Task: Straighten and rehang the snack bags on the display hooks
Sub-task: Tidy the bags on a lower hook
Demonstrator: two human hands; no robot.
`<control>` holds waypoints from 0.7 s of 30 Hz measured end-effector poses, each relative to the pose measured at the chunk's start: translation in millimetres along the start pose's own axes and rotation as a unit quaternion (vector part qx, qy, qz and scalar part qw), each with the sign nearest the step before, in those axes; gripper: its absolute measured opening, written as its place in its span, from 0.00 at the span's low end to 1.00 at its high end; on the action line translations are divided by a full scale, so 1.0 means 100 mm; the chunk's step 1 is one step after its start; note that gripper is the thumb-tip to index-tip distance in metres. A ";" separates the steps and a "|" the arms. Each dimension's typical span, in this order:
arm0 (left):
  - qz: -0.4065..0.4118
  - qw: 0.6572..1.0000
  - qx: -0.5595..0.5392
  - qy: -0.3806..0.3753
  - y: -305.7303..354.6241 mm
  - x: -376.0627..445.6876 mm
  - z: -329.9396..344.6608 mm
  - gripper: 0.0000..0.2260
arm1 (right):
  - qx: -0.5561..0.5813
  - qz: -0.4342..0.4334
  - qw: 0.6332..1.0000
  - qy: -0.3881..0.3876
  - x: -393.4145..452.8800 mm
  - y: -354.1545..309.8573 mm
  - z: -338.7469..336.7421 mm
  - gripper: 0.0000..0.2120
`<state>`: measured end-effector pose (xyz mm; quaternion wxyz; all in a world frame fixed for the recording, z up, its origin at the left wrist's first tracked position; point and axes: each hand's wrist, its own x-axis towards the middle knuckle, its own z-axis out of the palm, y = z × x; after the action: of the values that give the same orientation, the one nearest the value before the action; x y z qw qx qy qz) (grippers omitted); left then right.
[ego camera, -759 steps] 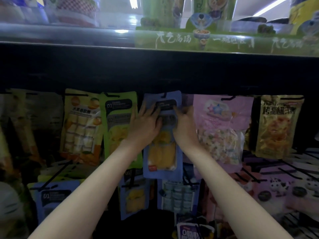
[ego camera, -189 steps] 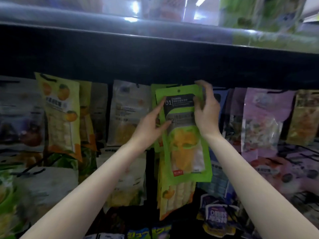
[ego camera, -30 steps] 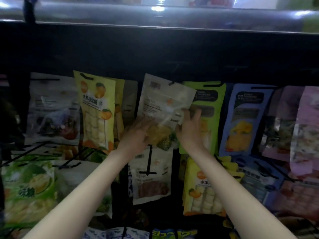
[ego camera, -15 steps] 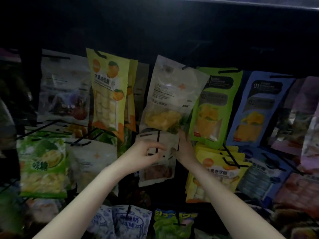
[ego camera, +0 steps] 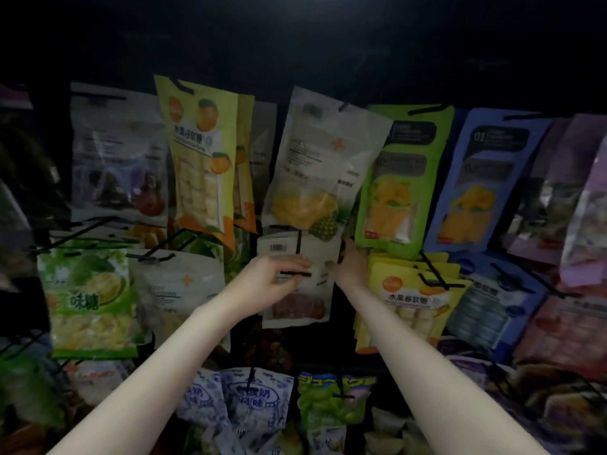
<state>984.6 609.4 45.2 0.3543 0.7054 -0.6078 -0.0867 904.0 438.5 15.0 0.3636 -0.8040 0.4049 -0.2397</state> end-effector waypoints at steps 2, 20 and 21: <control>0.004 1.000 0.000 0.003 -0.01 -0.01 0.02 0.13 | -0.048 0.023 0.997 -0.064 0.05 0.04 -0.02 0.34; 0.018 0.999 -0.008 0.035 -0.08 -0.05 0.09 0.13 | 0.013 -0.082 0.995 -0.049 -0.31 0.09 0.14 0.17; 0.019 0.999 -0.013 0.040 -0.08 -0.06 0.11 0.13 | -0.004 -0.093 0.994 -0.059 -0.34 0.10 0.13 0.16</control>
<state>984.0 610.3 30.5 0.3890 0.6917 -0.6055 -0.0593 888.7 467.5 -4.1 0.3598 -0.8524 0.3074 -0.2223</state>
